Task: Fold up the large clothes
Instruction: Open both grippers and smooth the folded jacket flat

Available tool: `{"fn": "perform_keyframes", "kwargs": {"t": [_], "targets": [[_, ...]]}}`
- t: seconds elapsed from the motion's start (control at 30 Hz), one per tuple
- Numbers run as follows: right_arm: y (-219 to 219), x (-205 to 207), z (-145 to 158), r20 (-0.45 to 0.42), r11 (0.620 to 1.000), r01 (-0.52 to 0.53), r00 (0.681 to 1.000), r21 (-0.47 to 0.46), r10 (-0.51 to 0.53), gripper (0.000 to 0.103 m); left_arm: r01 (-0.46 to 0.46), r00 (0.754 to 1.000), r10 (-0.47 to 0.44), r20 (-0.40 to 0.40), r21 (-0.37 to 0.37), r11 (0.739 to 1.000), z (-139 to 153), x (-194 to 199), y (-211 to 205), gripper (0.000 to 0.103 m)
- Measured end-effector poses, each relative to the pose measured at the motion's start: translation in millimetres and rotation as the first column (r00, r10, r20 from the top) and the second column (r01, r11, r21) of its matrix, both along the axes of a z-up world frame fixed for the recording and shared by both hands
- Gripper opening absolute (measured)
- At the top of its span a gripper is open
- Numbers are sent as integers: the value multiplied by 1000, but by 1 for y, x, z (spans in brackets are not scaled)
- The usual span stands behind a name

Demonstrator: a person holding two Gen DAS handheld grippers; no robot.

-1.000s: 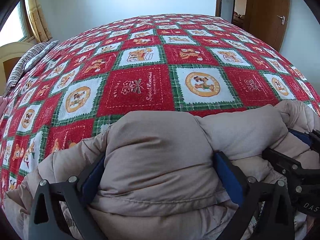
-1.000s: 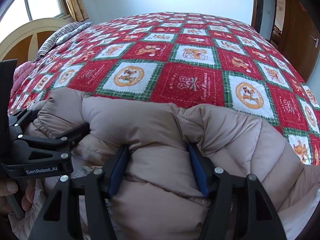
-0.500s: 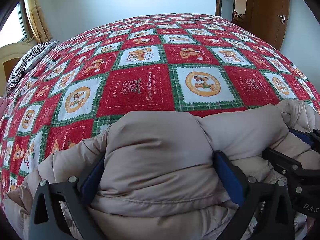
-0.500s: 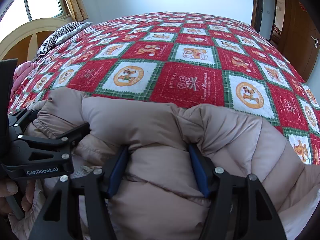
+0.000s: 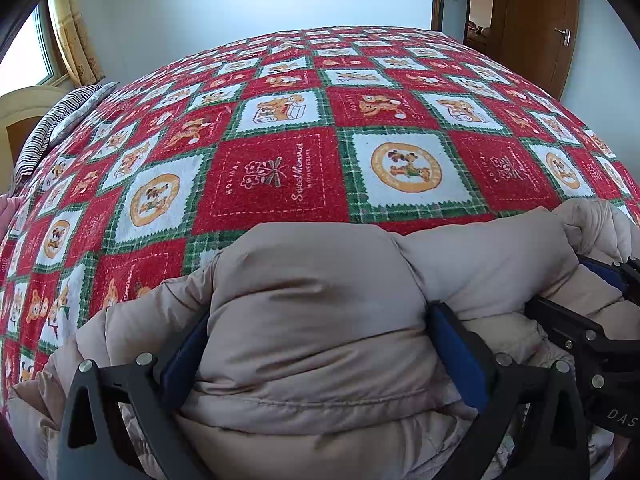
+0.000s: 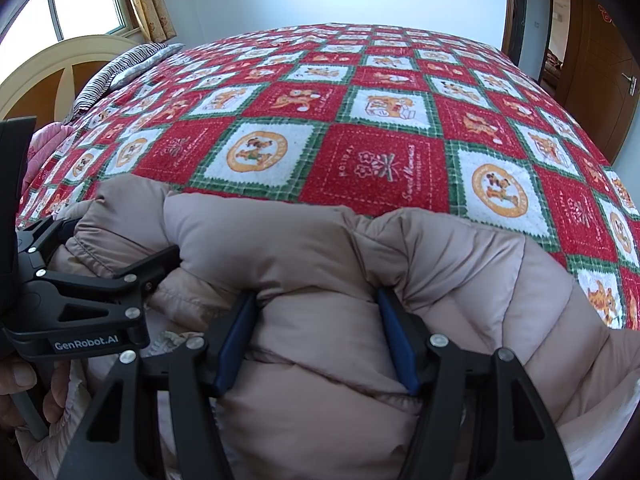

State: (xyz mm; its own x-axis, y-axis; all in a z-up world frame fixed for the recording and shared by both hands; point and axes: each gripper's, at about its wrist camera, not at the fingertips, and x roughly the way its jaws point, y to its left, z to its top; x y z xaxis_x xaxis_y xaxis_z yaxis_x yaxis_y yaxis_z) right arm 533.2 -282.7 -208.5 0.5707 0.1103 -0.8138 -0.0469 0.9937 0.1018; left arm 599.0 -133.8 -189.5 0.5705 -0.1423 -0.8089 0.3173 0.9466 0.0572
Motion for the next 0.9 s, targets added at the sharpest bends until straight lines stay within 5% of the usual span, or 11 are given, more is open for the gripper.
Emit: {"fn": "perform_keyframes", "kwargs": {"t": [0.23,0.33,0.5,0.7,0.9], "targets": [[6,6,2,-35,998,-18,999,-52,16,66,-4,1000,5,-21,56,998,6,3,-4,103],[-2,0,19,-33,999,-35,999,-42,34,66,-29,999,27,46,32,999,43,-11,12,102],[-22,-65,63,74,1000,-5,997,-16,6,74,11,990,-6,144,-32,999,98,-83,70,102],[-36,-180,55,20,999,0,1000,-44,0,80,-13,990,9,137,27,1000,73,-201,142,102],[-61,-280,32,-31,992,116,993,-52,-118,81,-32,996,19,86,154,988,25,-292,176,102]]}}
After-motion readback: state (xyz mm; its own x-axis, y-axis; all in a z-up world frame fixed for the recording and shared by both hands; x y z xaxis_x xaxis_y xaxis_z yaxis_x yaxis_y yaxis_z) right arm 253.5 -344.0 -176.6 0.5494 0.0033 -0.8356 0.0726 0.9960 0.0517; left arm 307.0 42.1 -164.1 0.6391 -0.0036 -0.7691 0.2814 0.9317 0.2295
